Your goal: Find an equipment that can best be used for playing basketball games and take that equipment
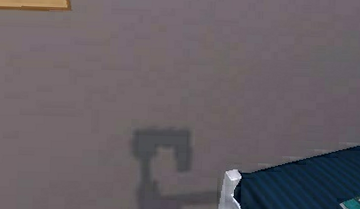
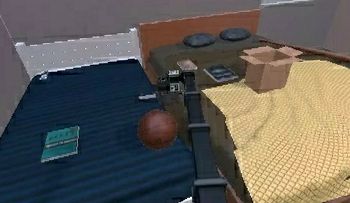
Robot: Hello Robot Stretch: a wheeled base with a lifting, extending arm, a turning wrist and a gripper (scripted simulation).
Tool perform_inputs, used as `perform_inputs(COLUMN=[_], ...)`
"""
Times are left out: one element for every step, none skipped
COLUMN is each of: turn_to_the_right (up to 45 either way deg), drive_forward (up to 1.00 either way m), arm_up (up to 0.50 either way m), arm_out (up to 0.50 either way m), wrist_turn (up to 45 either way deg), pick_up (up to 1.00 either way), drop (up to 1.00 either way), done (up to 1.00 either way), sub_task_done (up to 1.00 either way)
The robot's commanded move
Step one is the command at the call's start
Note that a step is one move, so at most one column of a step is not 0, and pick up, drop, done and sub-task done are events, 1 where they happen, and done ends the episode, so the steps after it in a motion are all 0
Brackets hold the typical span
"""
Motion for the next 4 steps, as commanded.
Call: perform_inputs(turn_to_the_right=[0.0,0.0,0.0,0.0], drive_forward=[0.0,0.0,0.0,0.0], arm_up=[-0.3,0.0,0.1,0.0], arm_out=[0.0,0.0,0.0,0.0], wrist_turn=[0.0,0.0,0.0,0.0], pick_up=[0.0,1.0,0.0,0.0], drop=[0.0,0.0,0.0,0.0], done=[0.0,0.0,0.0,1.0], sub_task_done=[0.0,0.0,0.0,0.0])
